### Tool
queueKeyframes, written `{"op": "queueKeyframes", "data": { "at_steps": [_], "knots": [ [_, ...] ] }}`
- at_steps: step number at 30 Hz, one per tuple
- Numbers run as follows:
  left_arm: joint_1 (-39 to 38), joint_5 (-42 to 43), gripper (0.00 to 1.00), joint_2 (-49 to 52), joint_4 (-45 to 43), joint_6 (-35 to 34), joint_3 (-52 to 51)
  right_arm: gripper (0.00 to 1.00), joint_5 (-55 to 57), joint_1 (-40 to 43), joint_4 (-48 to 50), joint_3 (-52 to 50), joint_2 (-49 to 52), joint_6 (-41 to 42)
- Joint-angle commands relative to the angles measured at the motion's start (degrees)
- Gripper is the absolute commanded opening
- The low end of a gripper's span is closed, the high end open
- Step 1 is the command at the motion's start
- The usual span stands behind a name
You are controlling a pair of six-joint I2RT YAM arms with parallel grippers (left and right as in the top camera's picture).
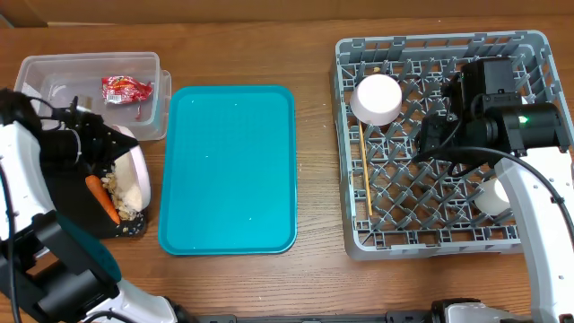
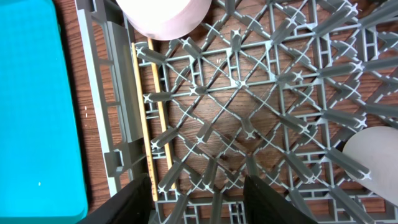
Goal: Sort waste into correct bins and load items into the dishwasher
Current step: 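Carry the plate left and tip the rice onto the black tray, then carry the emptied plate right back over the teal tray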
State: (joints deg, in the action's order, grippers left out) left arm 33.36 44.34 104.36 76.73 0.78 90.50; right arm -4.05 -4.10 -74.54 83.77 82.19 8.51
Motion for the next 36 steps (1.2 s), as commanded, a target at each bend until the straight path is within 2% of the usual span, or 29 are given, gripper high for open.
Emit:
{"op": "queueKeyframes", "data": {
  "at_steps": [1,8,19,21,22,23,24,25,29,36],
  "knots": [
    [3.0,9.7,0.04,-2.1,1.4,5.0,1.6,0.5,0.0,0.3,0.3,-0.2,0.0,-0.4],
    [6.3,10.8,0.04,-2.1,3.4,5.0,1.6,0.51,0.0,0.3,0.3,-0.2,0.0,-0.4],
    [7.2,11.6,0.04,-2.1,5.1,5.8,1.6,0.5,0.0,0.3,0.3,-0.2,0.0,-0.4],
    [8.3,14.1,0.04,-2.2,6.8,10.0,1.6,0.5,0.0,0.3,0.2,-0.2,0.0,-0.4],
    [9.4,12.3,0.04,-2.1,6.0,10.8,1.5,0.5,0.0,0.3,0.2,-0.1,0.0,-0.4],
    [10.7,9.5,0.04,-2.1,6.1,7.3,1.5,0.5,0.0,0.3,0.2,-0.2,0.0,-0.4],
    [11.4,9.7,0.04,-2.2,7.1,7.1,1.5,0.51,0.0,0.3,0.2,-0.2,0.0,-0.4],
    [12.1,9.6,0.04,-2.2,6.9,9.0,1.5,0.51,0.0,0.3,0.2,-0.2,0.0,-0.4],
    [12.8,11.1,0.04,-2.1,6.9,8.3,1.5,0.51,0.0,0.3,0.3,-0.2,0.0,-0.4],
    [12.7,13.5,0.04,-2.1,6.9,12.0,1.5,0.51,0.0,0.3,0.3,-0.2,0.0,-0.4]
  ]
}}
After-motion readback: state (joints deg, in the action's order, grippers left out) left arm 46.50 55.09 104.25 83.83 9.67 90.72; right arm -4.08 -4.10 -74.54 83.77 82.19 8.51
